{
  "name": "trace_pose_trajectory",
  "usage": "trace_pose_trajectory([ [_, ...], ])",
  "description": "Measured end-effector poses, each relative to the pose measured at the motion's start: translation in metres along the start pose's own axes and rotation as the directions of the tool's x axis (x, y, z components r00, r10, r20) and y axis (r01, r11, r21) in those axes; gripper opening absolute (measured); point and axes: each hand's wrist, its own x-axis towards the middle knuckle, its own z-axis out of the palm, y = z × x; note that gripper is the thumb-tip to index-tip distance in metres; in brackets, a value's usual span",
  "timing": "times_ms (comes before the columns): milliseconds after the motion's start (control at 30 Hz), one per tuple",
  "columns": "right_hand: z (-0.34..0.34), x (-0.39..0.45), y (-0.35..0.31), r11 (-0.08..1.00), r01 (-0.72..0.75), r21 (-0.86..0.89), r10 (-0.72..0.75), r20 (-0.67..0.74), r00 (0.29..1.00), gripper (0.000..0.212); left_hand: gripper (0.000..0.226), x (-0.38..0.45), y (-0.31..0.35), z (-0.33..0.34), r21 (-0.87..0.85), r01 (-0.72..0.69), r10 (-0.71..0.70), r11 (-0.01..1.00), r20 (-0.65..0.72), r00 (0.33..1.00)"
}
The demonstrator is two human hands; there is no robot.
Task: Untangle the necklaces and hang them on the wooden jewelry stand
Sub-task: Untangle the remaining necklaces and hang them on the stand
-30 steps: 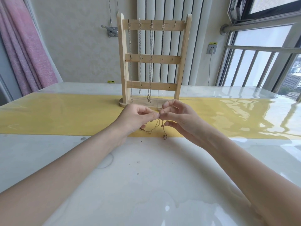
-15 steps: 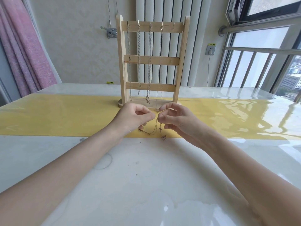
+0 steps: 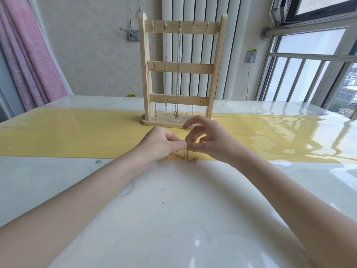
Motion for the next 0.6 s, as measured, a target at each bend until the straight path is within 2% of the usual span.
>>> trace_pose_trajectory([
  [67,0.0024,0.0002,0.0007,1.000,0.010,-0.024,-0.010,0.007,1.000,0.036,0.014,-0.0006,-0.0004,0.0014,0.015,0.011,-0.010,1.000,-0.008,1.000],
  [233,0.0049,-0.0009,0.0001,0.997,-0.044,0.059,0.041,0.047,0.998,0.035,0.016,0.0002,-0.0004,0.0037,0.035,-0.016,0.017,0.999,-0.031,0.999],
  [400,0.0065,-0.0041,-0.0022,0.963,-0.106,0.249,0.099,0.041,0.994,0.030,0.018,0.0017,-0.0023,0.0042,-0.026,-0.055,0.053,0.998,-0.061,0.997],
  [500,0.0049,-0.0033,-0.0024,0.860,-0.192,0.472,0.188,0.057,0.980,0.029,0.021,0.0025,-0.0016,0.0034,-0.073,-0.126,0.120,0.989,-0.080,0.990],
  [600,0.0039,-0.0010,-0.0036,0.678,-0.276,0.681,0.257,0.132,0.957,0.030,0.024,0.0012,0.0032,0.0044,-0.120,-0.241,0.225,0.963,-0.131,0.965],
])
